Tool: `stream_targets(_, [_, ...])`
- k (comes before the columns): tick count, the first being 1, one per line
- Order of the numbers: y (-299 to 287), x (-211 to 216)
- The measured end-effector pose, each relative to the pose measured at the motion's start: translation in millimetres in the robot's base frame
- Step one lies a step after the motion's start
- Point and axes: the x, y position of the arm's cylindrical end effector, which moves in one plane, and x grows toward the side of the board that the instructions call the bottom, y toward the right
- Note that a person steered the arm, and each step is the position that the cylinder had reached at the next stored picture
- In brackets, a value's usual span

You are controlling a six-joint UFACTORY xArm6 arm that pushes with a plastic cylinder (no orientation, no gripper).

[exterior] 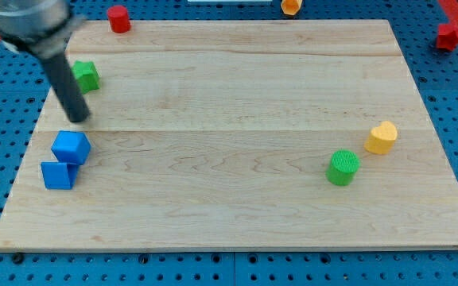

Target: Move the green star towards the top center of the board

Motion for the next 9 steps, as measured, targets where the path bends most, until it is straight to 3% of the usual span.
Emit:
stream_targets(1, [15, -94])
stream_targets(2, [171, -39])
stream_targets(3, [328, 72])
stream_targets(4, [368, -30])
stream_targets(5, [276, -125])
stream_targets(6, [143, -105])
stream_targets(7, [148, 50])
stream_targets(8, [125, 67])
stream_targets(9, [55, -44])
